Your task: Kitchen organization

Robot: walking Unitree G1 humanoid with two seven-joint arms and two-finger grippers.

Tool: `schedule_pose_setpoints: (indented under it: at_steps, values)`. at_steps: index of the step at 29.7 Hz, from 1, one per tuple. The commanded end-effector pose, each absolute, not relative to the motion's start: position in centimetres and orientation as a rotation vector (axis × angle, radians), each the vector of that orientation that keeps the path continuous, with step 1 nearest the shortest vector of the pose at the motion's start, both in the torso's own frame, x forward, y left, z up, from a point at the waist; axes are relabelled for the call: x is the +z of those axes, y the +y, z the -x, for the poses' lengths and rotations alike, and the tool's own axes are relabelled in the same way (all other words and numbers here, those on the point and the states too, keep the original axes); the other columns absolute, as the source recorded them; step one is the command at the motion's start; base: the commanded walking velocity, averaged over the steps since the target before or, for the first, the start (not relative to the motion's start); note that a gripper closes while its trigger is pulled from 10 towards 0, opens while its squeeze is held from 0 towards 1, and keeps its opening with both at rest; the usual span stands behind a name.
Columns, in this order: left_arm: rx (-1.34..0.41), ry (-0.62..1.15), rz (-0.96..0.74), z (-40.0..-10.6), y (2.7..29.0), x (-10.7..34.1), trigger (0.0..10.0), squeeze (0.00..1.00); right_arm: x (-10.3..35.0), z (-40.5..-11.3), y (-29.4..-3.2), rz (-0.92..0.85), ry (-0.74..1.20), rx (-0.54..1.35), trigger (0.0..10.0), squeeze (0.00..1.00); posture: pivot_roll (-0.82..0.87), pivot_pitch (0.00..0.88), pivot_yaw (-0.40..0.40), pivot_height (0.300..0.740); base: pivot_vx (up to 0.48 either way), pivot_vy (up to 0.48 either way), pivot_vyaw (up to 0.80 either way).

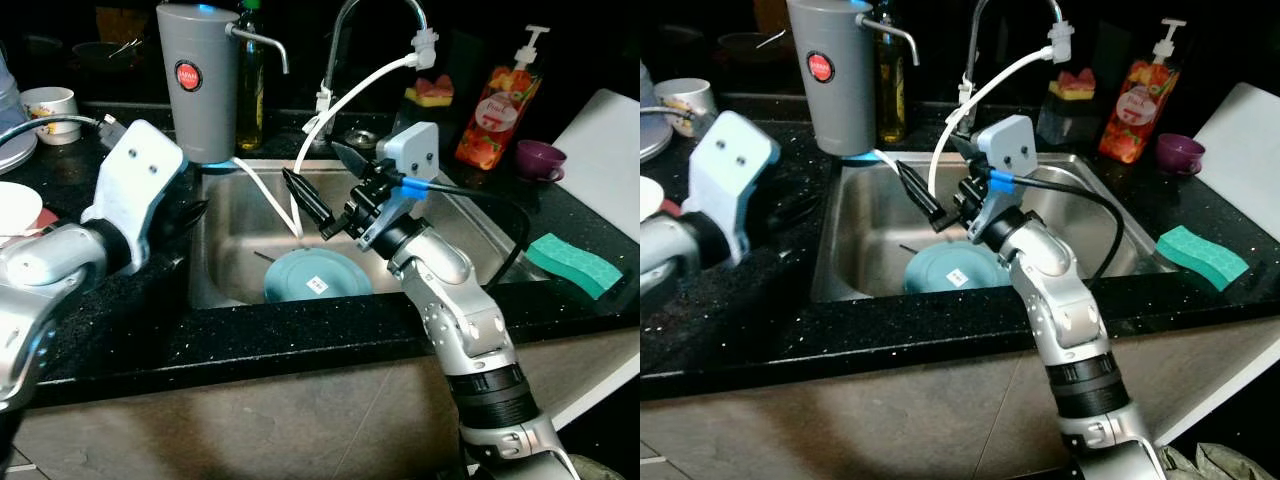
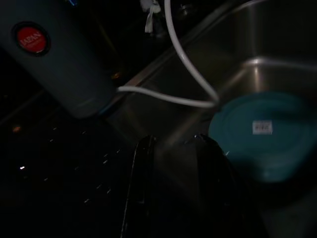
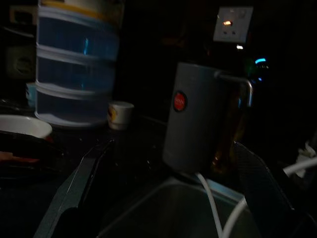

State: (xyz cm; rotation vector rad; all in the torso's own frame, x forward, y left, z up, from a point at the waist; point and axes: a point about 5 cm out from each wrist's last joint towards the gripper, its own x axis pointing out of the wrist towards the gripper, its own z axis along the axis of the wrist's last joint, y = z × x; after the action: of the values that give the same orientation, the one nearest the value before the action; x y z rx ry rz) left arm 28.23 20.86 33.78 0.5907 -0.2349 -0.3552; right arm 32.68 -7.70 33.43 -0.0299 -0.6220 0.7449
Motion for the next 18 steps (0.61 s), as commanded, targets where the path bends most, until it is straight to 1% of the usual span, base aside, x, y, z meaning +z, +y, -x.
schedule_pose_setpoints:
  at_steps: [1, 2, 3, 4, 6, 7, 9, 10, 11, 13, 15, 16, 17, 18]
  values:
    - [-0.378, -0.263, -0.658, -27.1, 21.4, 34.6, 10.0, 0.00, 33.8, -32.4, -8.1, 0.000, -0.635, 0.749, 10.0, 0.00, 0.27, 0.136, -0.138, 0.740, 0.000, 0.000, 0.00]
    - [-0.378, -0.263, -0.658, -27.1, 21.4, 34.6, 10.0, 0.00, 33.8, -32.4, -8.1, 0.000, -0.635, 0.749, 10.0, 0.00, 0.27, 0.136, -0.138, 0.740, 0.000, 0.000, 0.00]
    - [-0.360, -0.262, -0.702, -26.5, 22.6, 35.3, 10.0, 0.00, 34.0, -32.4, -8.3, -0.016, -0.639, 0.742, 10.0, 0.00, 0.28, 0.137, -0.139, 0.740, 0.000, 0.000, 0.00]
    - [-0.360, -0.262, -0.702, -26.5, 22.6, 35.3, 10.0, 0.00, 34.0, -32.4, -8.3, -0.016, -0.639, 0.742, 10.0, 0.00, 0.28, 0.137, -0.139, 0.740, 0.000, 0.000, 0.00]
    - [-0.292, -0.239, -0.825, -25.3, 25.8, 37.3, 10.0, 0.00, 34.2, -32.6, -8.8, -0.044, -0.641, 0.717, 10.0, 0.00, 0.28, 0.137, -0.146, 0.740, 0.000, 0.000, 0.00]
    - [-0.292, -0.239, -0.825, -25.3, 25.8, 37.3, 10.0, 0.00, 34.2, -32.6, -8.8, -0.044, -0.641, 0.717, 10.0, 0.00, 0.28, 0.137, -0.146, 0.740, 0.000, 0.000, 0.00]
    - [-0.232, -0.180, -0.949, -24.8, 28.5, 38.7, 10.0, 0.00, 34.3, -32.9, -8.9, -0.055, -0.639, 0.698, 10.0, 0.00, 0.29, 0.141, -0.147, 0.740, 0.000, 0.000, 0.00]
    - [-0.232, -0.180, -0.949, -24.8, 28.5, 38.7, 10.0, 0.00, 34.3, -32.9, -8.9, -0.055, -0.639, 0.698, 10.0, 0.00, 0.29, 0.141, -0.147, 0.740, 0.000, 0.000, 0.00]
    - [-0.197, -0.111, -1.041, -24.8, 30.3, 39.1, 10.0, 0.00, 34.3, -33.0, -8.8, -0.057, -0.635, 0.693, 10.0, 0.00, 0.30, 0.147, -0.146, 0.740, 0.000, 0.000, 0.00]
    - [-0.173, 0.025, -1.195, -24.8, 32.7, 39.2, 10.0, 0.00, 34.2, -33.0, -8.8, -0.062, -0.627, 0.692, 10.0, 0.00, 0.31, 0.147, -0.140, 0.740, 0.000, 0.000, 0.00]
    - [-0.186, 0.092, -1.247, -24.7, 33.7, 39.1, 10.0, 0.00, 34.1, -33.0, -8.7, -0.063, -0.623, 0.692, 10.0, 0.00, 0.31, 0.141, -0.133, 0.740, 0.000, 0.000, 0.00]
    - [-0.194, 0.106, -1.251, -24.6, 33.9, 39.1, 10.0, 0.57, 34.0, -33.0, -8.7, -0.063, -0.622, 0.692, 10.0, 0.00, 0.31, 0.141, -0.133, 0.740, 0.000, 0.000, 0.00]
    - [-0.186, 0.149, -1.298, -24.5, 34.4, 39.4, 10.0, 0.91, 33.9, -33.0, -8.7, -0.064, -0.620, 0.691, 10.0, 0.00, 0.31, 0.137, -0.126, 0.740, 0.000, 0.000, 0.00]
    - [-0.180, 0.181, -1.333, -24.4, 34.8, 39.5, 10.0, 0.91, 33.9, -33.0, -8.7, -0.065, -0.619, 0.689, 10.0, 0.00, 0.31, 0.137, -0.126, 0.740, 0.000, 0.000, 0.00]
